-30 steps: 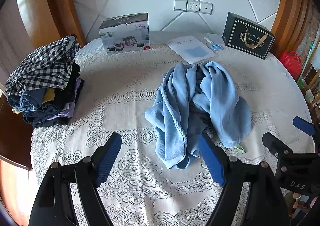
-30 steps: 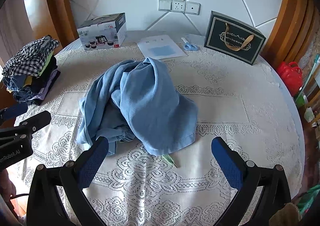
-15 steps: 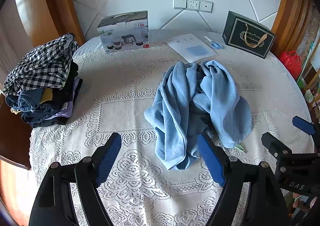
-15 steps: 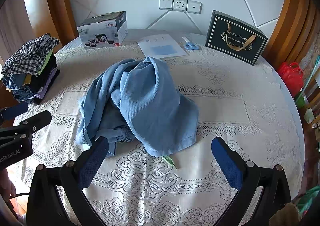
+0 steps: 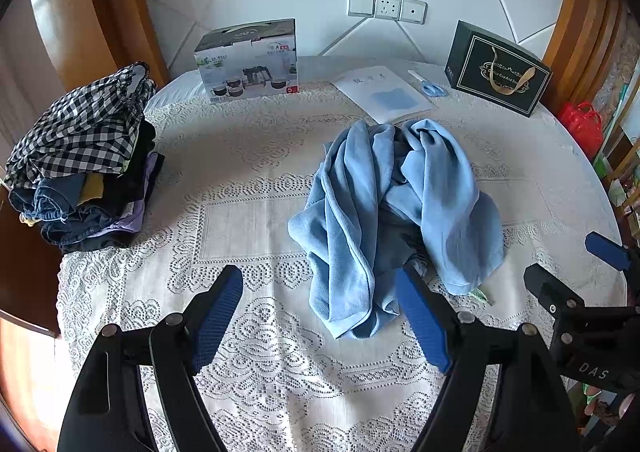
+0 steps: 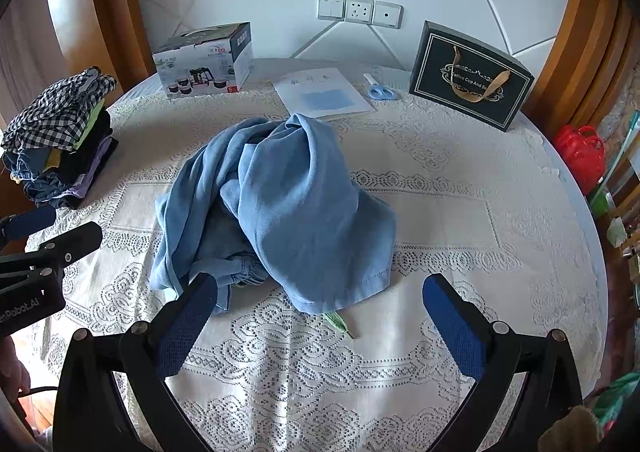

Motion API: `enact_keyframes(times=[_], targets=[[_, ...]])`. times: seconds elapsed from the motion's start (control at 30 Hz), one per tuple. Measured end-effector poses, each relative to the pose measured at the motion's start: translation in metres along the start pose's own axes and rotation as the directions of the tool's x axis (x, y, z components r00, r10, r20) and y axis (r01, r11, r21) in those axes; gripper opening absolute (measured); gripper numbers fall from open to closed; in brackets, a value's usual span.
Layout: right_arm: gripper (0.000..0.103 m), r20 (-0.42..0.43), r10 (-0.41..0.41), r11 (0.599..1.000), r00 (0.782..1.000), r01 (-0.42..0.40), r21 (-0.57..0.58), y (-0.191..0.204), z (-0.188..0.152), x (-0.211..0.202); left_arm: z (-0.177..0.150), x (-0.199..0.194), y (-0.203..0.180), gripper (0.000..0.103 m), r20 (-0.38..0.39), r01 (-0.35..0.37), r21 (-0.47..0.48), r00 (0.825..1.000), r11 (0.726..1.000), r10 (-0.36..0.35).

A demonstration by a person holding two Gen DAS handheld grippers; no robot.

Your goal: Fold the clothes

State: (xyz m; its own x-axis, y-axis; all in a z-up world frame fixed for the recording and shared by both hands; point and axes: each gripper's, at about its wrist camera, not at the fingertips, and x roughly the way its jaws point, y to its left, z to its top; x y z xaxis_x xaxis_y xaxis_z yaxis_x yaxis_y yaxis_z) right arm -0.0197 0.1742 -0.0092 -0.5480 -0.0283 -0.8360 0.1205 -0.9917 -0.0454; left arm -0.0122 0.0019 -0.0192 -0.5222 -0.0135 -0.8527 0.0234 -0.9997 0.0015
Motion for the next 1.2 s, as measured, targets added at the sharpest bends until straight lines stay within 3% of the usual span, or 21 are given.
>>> enact_keyframes(times=[0.53,0.77,0.97,1.03,1.13,1.2], targets=[[0.103,-0.021,0.008,1.000,1.000,-0.008,-0.003,-0.001,0.003,0.013,0.001,0.016,0.009,0.080,-0.030,0.027,-0.017,0.999,0.999,-0.028],[0.103,-0.104,0.032,0.998,0.994,-0.026,0.060,-0.021,0.000,0.059,-0.003,0.076,0.017,0.080,-0.111,0.062,-0.014,0.992,0.998,-0.063],[0.103,-0.157,0.080,0.996,0.984,-0.074,0.043,-0.008,0.002,0.101,-0.006,0.121,0.011,0.079,-0.148,0.115,-0.020,0.982,0.993,-0.117],[0.103,-0.167,0.093,0.995,0.982,-0.088,0.037,-0.002,0.004,0.115,-0.005,0.134,0.006,0.072,-0.170,0.117,-0.001,0.979,0.993,-0.115],[0.103,-0.178,0.105,0.994,0.978,-0.101,0.031,0.006,0.006,0.136,-0.006,0.149,0.002,0.053,-0.211,0.130,0.007,0.969,0.991,-0.126],[0.101,-0.185,0.110,0.994,0.977,-0.108,0.023,0.010,0.007,0.147,-0.006,0.156,0.003,0.032,-0.233,0.151,-0.003,0.961,0.989,-0.147]])
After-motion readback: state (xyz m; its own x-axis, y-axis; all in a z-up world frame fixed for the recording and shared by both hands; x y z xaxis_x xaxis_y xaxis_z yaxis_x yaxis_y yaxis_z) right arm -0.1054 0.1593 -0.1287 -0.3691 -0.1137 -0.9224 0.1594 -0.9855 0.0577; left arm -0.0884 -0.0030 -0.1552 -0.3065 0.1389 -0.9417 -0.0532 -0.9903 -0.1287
